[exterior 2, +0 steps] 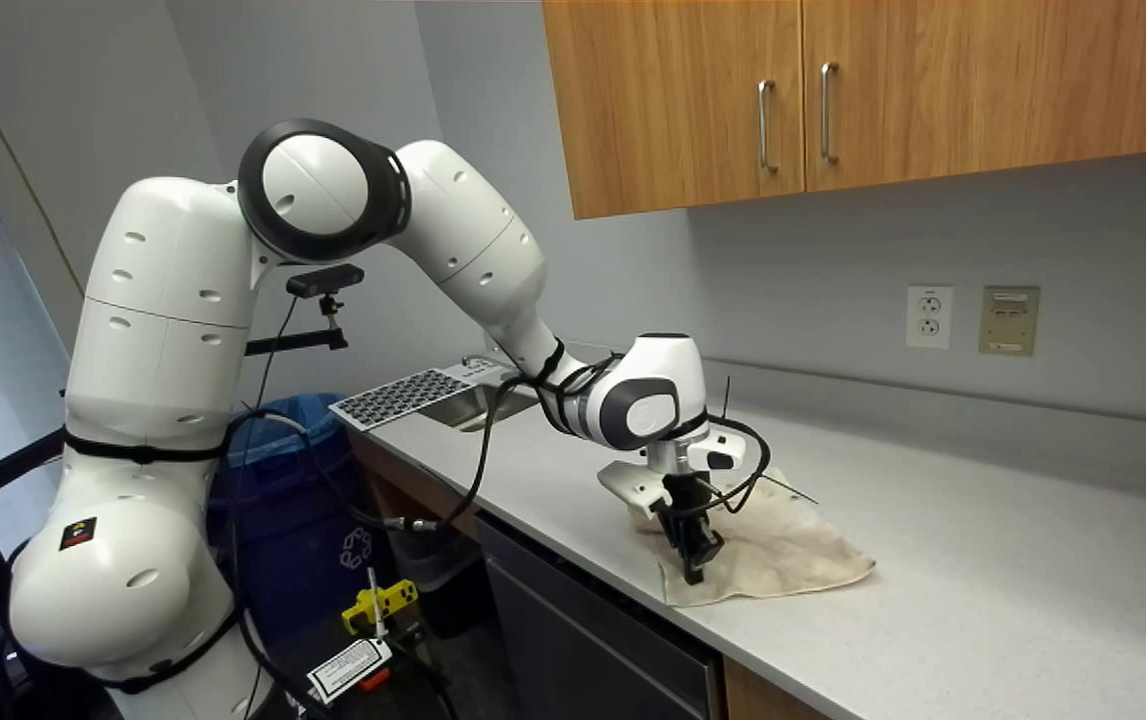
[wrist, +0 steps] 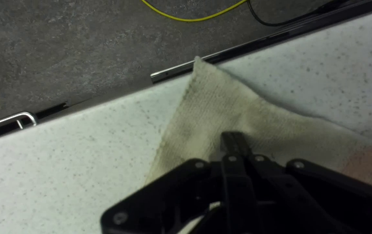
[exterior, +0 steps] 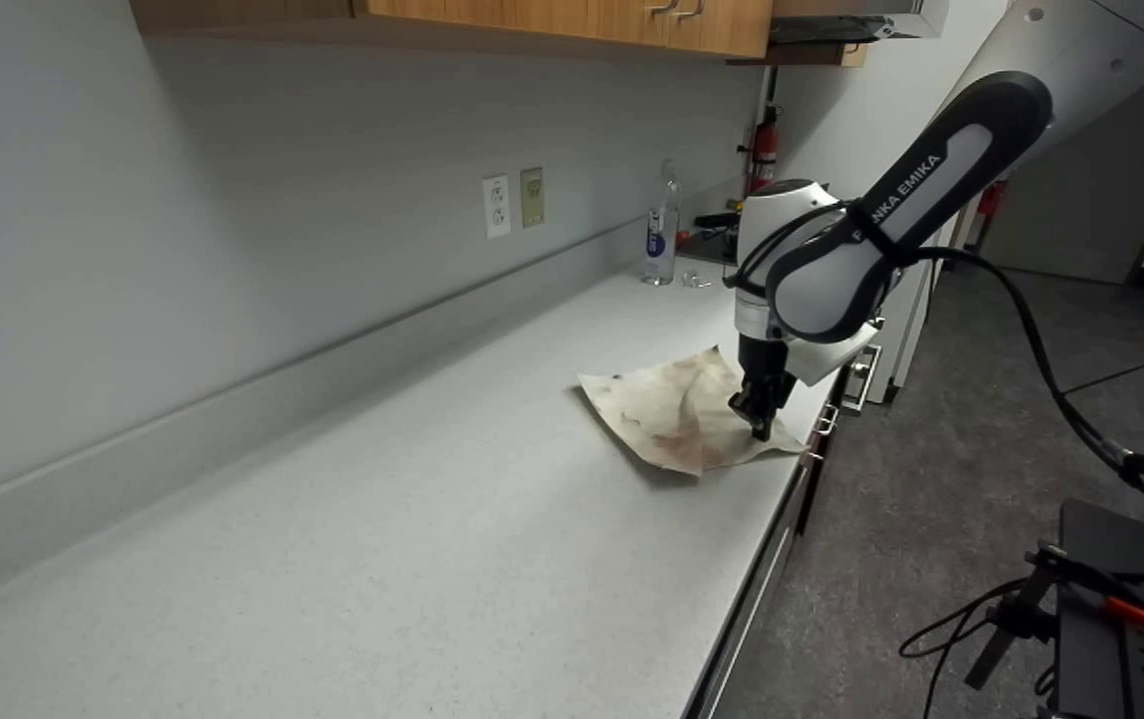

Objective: Lay the cloth flat on the countertop

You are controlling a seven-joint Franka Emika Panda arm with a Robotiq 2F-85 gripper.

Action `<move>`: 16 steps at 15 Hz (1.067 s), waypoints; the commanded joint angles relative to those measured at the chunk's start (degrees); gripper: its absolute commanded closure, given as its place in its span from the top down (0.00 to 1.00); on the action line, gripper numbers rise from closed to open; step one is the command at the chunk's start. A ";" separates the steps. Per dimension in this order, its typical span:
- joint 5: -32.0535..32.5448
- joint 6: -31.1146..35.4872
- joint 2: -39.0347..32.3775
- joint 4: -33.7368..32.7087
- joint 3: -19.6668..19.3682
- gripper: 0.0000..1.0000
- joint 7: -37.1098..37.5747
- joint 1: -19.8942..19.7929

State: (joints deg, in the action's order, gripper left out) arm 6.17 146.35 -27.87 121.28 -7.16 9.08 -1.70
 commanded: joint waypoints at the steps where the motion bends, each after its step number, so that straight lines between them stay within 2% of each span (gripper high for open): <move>1: 3.89 1.33 -0.01 2.09 -4.18 0.00 3.56 1.47; 5: 6.93 1.21 0.01 2.35 -6.72 0.00 6.04 1.64; 12: 7.78 -1.12 0.88 1.15 -6.93 0.00 5.84 1.83; 16: 11.65 -4.95 2.33 -0.19 -7.61 0.00 5.35 3.16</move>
State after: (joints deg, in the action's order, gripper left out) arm 14.57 145.46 -27.55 121.96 -13.35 13.95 -0.57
